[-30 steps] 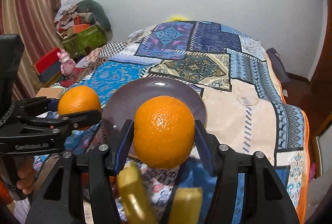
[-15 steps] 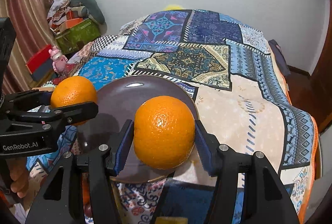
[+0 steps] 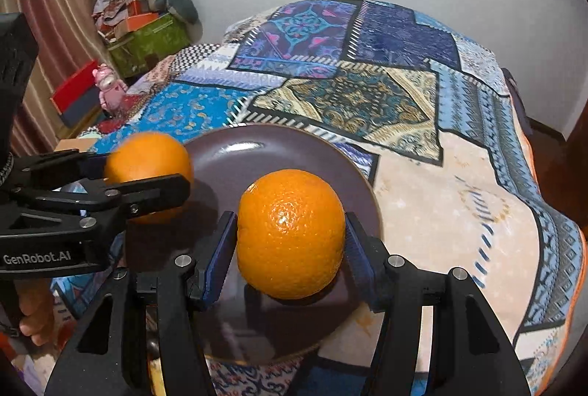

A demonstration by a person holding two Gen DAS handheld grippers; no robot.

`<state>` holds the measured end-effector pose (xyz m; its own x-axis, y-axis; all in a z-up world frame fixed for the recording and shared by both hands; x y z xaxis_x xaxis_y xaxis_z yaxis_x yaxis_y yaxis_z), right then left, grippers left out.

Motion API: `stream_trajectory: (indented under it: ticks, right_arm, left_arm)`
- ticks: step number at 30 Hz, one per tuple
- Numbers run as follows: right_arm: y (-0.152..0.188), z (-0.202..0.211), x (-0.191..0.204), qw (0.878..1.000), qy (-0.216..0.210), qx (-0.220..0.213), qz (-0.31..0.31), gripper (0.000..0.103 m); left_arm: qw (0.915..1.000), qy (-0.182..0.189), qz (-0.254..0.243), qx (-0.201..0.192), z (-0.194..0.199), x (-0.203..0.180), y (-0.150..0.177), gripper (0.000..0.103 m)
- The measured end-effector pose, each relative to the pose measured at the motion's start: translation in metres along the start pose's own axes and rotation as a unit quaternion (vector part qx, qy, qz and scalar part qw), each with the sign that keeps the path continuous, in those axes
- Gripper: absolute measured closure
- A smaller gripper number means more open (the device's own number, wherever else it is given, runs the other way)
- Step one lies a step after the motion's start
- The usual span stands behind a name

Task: Organize fruits
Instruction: 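Carry both held oranges over the dark plate and lower them onto it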

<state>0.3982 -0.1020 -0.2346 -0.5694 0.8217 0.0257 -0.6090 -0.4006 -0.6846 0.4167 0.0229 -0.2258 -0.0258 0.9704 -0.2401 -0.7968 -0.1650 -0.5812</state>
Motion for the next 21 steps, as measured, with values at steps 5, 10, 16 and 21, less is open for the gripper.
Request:
stream_trajectory:
  ticks: [5,10,16,21]
  right_arm:
    - [0.000,-0.009,0.013,0.999,-0.014,0.017,0.023,0.049]
    - [-0.002,-0.009,0.011,0.999,-0.018,0.019,0.019,0.049]
    - [-0.003,-0.012,0.012,0.999,-0.017,0.021,0.025,0.048]
    - [-0.004,-0.010,0.007,1.000,-0.008,0.016,0.021,0.030]
  left_arm:
    - [0.9994,0.007,-0.026,-0.022,0.012,-0.009,-0.010,0.039]
    - [0.9998,0.000,-0.018,-0.004,-0.004,-0.002,-0.003,0.039]
    - [0.9999,-0.002,-0.013,-0.001,-0.008,0.003,0.000,0.039]
    - [0.9999,-0.007,-0.007,0.007,-0.012,0.007,0.001,0.039]
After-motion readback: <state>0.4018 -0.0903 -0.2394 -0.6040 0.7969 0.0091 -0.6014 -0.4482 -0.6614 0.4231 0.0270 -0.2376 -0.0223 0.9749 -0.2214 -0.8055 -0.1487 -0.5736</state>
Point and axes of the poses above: each gripper's, at about its wrist camera, not at the fingertips, and z roughly against the way its jaws point, x to its left, y to its underside, the point moved 7 cm from there along -z, roughly the way its jaws point, and after that the axes turned 6 degrees about z, right-handed, at the moved point
